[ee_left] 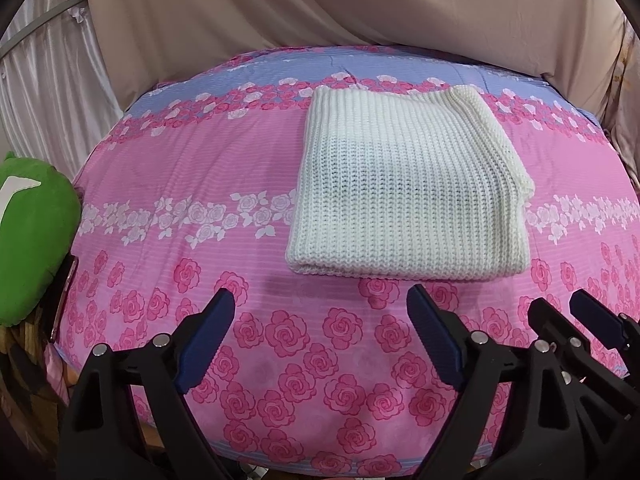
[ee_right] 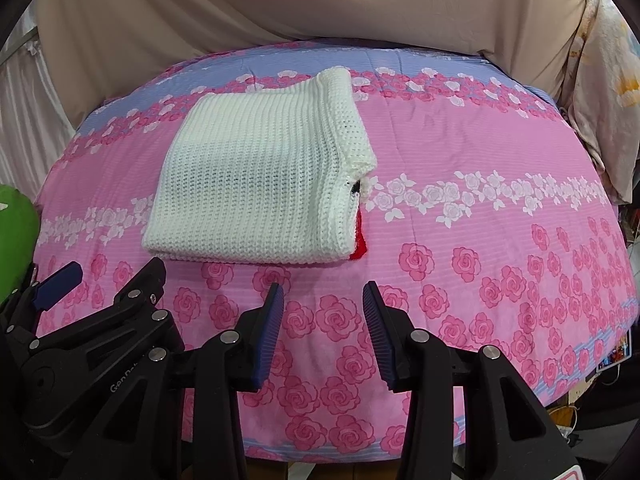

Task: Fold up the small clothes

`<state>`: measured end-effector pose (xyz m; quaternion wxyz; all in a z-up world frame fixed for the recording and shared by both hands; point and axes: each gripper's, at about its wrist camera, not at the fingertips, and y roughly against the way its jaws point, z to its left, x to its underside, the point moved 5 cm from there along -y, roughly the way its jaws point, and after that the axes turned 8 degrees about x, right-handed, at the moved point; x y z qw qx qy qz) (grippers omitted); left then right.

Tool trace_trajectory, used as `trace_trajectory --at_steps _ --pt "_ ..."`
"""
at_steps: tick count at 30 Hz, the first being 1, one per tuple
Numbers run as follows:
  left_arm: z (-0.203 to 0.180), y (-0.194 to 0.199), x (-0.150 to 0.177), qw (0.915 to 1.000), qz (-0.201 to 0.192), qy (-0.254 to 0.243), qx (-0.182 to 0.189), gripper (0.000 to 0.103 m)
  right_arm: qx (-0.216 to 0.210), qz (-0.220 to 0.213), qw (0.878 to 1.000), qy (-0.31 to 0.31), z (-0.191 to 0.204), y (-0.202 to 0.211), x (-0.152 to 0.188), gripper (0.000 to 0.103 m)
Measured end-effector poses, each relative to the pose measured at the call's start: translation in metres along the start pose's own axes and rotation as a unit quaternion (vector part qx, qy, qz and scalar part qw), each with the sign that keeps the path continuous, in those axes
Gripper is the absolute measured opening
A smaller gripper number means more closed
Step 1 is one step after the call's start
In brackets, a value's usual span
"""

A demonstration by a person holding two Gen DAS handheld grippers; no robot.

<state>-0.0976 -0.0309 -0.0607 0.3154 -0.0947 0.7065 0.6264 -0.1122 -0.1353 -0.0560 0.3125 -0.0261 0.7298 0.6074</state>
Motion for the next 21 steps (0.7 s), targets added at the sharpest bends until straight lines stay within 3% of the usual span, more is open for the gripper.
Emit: trace_trajectory --at_steps 21 --pt "-0.0061 -0.004 -0.0059 1.0 0.001 0.001 0.003 0.08 0.009 0.003 1.0 -0.006 0.0008 -0.0006 -0.0019 0.042"
